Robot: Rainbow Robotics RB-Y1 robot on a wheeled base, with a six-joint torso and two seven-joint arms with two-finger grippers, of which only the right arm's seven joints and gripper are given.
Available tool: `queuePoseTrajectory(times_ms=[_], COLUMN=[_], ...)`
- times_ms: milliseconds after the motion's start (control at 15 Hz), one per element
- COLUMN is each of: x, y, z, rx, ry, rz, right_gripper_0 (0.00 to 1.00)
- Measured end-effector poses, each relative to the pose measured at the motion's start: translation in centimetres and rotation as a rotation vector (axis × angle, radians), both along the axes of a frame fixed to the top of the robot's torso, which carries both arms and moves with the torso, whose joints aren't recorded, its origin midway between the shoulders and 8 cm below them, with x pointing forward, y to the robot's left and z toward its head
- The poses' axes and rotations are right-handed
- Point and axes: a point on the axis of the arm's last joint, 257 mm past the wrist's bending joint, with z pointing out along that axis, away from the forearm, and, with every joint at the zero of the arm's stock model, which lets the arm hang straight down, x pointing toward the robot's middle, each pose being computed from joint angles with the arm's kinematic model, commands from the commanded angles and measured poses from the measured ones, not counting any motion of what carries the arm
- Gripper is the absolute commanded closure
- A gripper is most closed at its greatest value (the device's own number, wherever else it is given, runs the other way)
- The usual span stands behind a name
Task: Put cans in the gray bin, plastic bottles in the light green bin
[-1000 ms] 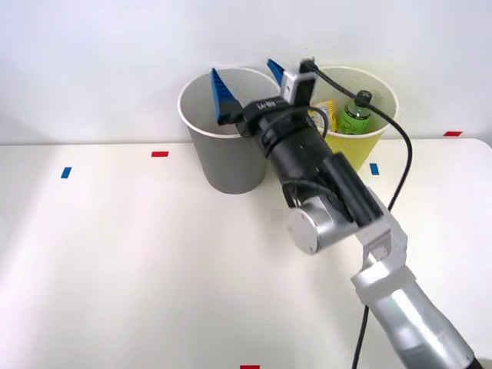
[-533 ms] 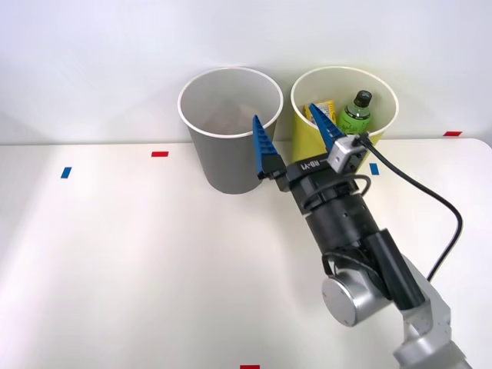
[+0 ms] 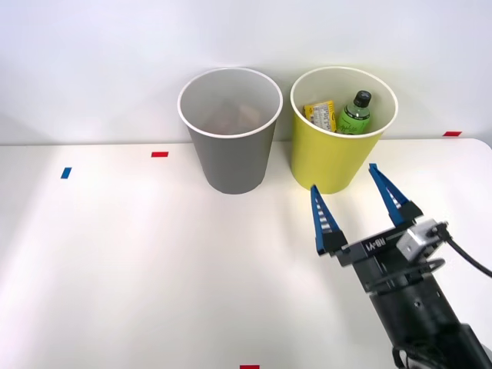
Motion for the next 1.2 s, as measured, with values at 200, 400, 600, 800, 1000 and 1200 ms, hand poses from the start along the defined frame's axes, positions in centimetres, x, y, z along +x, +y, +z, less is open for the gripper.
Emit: queuePoseTrajectory(times_ms=[200,400,600,800,1000,1200], x=[-2.7,-4.6,-5.9,-6.8,-7.4,-7.7], y=[-2.5,-3.9,-4.8,-5.5,-5.9,-6.1], z=[-3.7,-6.5,-8.2,-9.6,-10.2,-10.4], rx=[-0.077,-0.123,-0.128,-0.119,-0.086,-0.1], ry=[0.071,0.142,0.194,0.24,0.261,0.26], rz=[-0.027,-0.035,-0.051,-0.072,-0.123,-0.141], right_gripper_0=[0.0,0.0,0.0,0.0,0.0,0.0])
